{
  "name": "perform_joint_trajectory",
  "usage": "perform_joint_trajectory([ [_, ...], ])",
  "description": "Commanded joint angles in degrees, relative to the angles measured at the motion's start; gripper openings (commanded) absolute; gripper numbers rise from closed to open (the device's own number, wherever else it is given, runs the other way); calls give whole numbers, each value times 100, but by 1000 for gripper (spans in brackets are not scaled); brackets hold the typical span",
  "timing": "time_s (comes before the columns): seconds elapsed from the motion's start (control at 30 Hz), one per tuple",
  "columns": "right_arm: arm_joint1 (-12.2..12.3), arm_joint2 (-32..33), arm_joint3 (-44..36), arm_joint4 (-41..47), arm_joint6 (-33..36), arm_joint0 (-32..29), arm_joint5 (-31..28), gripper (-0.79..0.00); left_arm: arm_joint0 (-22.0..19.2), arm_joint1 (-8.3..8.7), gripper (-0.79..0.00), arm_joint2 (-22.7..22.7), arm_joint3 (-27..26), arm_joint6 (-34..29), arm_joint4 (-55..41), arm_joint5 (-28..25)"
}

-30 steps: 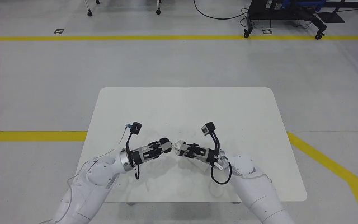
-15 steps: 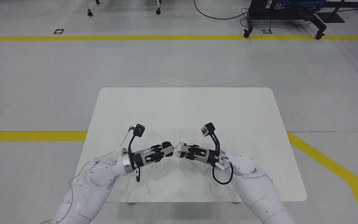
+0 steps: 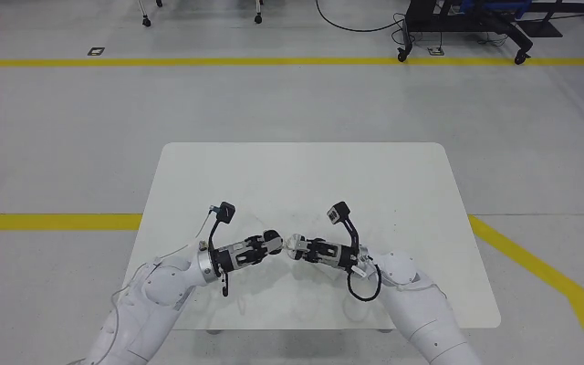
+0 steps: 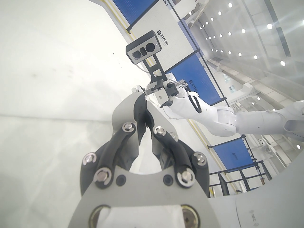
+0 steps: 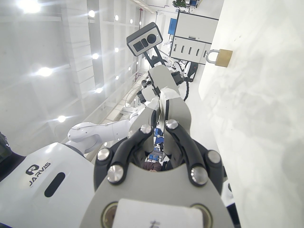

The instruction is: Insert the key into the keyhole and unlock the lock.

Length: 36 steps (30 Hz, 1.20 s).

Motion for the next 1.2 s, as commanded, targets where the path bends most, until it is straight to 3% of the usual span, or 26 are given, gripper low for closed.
perform_joint_trajectory([
  [0.0, 2, 2, 2, 16, 24, -1, -7, -785, 7, 9, 0, -34, 21, -5, -59, -12],
  [0.2, 14, 138, 13, 205, -97, -25, -238, -785, 77, 67, 0, -237, 77, -135, -295, -110],
  [0.33, 17, 266, 19, 296, -357, -36, -509, -785, 312, 184, 0, -630, -348, -264, -178, -172],
  [0.5, 28, 433, -14, 115, -830, -119, -1146, -785, 984, 426, 0, -1499, -1403, -744, 188, 94],
  [0.63, 61, 625, -62, 139, -969, -224, -1575, -785, 1693, 612, 0, -2449, -2429, -1063, 622, 536],
  [0.8, 68, 740, -78, -85, -1442, -288, -1763, -785, 2689, 731, 0, -3524, -3729, -938, 2376, 1470],
  [0.9, 68, 740, -78, -85, -1442, -288, -1763, -785, 3119, 749, 0, -3613, -4287, -1049, 3699, 2259],
  [0.97, 68, 740, -78, -85, -1442, -288, -1763, -785, 3219, 751, 0, -3438, -4406, -1237, 4012, 2479],
  [1.17, 68, 740, -78, -85, -1442, -288, -1763, -785, 2622, 762, 0, -2740, -3917, -2080, 4828, 3054],
])
